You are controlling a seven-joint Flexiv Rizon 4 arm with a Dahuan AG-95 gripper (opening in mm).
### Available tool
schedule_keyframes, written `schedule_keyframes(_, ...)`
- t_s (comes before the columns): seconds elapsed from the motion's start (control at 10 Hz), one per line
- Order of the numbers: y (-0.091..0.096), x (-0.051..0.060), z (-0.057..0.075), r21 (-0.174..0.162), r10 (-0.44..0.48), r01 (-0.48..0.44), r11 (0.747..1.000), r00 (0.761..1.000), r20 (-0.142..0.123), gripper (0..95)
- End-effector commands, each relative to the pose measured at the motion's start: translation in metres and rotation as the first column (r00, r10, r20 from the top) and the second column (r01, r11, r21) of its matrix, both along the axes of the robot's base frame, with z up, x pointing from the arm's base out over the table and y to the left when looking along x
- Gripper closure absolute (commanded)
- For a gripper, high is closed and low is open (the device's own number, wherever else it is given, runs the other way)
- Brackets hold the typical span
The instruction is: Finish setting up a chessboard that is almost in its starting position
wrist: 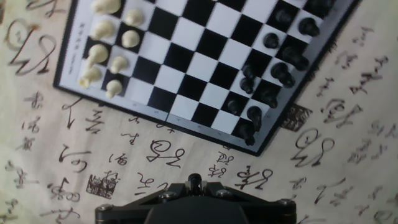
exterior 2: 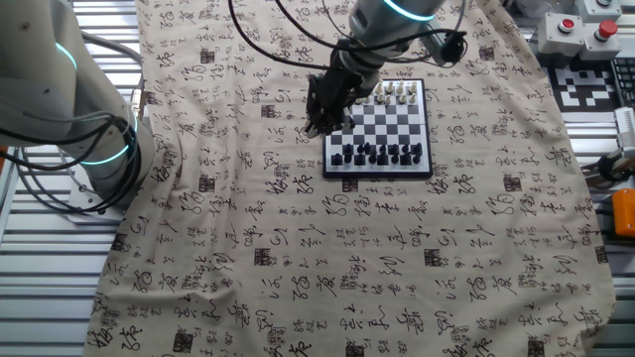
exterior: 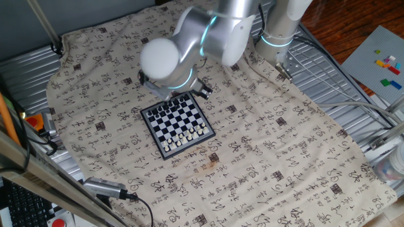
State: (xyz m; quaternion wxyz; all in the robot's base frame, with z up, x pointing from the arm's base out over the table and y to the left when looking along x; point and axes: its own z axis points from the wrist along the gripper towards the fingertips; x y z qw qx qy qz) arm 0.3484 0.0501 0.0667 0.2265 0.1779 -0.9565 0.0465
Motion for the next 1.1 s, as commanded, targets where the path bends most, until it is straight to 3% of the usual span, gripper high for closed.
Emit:
schedule_keyframes(0.1,-0.001,-0.002,0.002,0.004,-0.053,0.052,0.999,0.998,0.029,95.0)
schedule_keyframes(0.5,-0.002,-0.002,0.002,0.015,-0.031,0.030,0.999,0.999,0.027,95.0)
schedule_keyframes(1.1,-0.019,0.000,-0.003,0.034,0.002,-0.003,0.999,1.000,0.022,95.0)
